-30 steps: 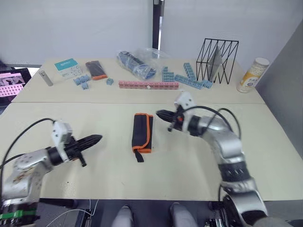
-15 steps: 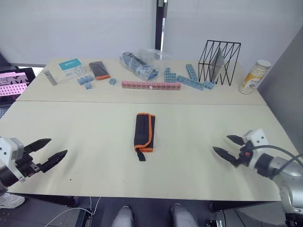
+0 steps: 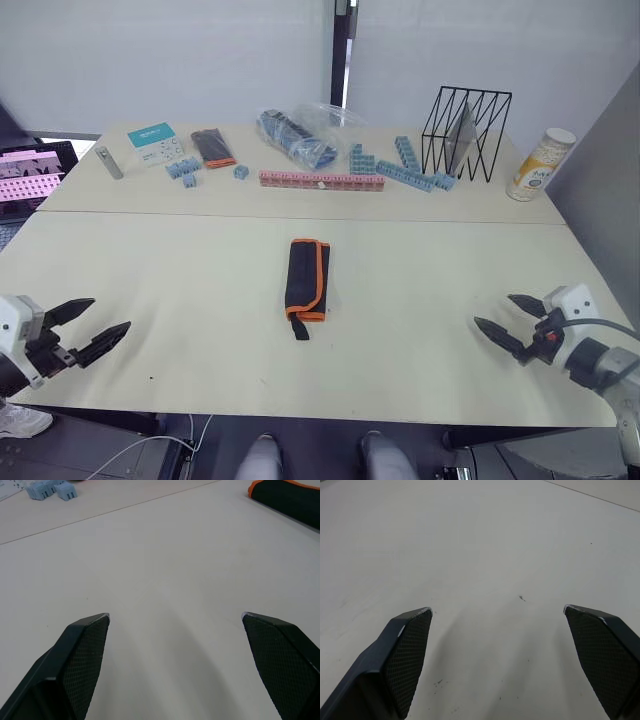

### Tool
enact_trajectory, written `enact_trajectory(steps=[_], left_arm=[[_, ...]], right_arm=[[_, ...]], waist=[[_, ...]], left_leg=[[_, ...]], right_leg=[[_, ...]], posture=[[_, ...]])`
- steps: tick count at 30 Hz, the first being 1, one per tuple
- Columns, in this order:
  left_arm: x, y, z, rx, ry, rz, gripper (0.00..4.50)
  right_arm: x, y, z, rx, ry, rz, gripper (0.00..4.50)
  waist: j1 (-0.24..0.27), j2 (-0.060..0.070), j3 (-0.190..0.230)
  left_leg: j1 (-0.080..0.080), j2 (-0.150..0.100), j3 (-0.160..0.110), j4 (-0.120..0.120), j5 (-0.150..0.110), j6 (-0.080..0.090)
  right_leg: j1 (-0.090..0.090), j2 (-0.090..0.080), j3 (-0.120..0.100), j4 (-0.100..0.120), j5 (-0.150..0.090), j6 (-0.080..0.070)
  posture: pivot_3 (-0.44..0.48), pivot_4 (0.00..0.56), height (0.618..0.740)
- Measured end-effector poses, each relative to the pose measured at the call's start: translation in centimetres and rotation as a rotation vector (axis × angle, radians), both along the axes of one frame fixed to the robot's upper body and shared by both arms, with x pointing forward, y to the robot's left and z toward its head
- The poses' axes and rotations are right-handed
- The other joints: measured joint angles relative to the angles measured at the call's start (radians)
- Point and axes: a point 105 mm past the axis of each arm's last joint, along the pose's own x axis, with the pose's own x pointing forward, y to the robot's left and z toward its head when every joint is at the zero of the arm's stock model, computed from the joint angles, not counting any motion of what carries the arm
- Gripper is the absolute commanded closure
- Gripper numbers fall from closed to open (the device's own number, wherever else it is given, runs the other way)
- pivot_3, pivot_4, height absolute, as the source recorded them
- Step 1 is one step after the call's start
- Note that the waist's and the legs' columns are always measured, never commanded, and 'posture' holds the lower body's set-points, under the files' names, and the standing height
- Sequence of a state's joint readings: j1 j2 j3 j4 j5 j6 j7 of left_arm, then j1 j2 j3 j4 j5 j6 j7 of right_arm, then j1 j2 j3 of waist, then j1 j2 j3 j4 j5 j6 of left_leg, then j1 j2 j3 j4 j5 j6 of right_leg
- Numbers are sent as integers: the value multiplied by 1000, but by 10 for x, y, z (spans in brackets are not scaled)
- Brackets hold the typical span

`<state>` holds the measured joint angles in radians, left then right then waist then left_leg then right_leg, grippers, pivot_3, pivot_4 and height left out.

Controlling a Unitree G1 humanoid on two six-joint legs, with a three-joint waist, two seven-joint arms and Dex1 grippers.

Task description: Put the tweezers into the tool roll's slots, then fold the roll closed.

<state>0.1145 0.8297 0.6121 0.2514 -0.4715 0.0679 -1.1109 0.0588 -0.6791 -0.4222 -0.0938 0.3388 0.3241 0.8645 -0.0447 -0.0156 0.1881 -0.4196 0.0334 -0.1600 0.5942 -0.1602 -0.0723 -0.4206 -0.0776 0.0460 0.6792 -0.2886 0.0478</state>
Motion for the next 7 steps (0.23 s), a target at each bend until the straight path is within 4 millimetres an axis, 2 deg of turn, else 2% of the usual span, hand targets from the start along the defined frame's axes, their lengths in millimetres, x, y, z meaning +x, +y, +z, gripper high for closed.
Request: enact_trajectory(steps=[7], left_arm=[[7, -1, -4, 3, 10, 6, 0]], right_arm=[[-3, 0, -3, 18, 9, -2, 28]], waist=[[-1, 0, 0]], left_leg=[[1, 0, 0, 1, 0, 0]], right_leg=[[1, 0, 0, 1, 0, 0]], posture=[[0, 150, 685]])
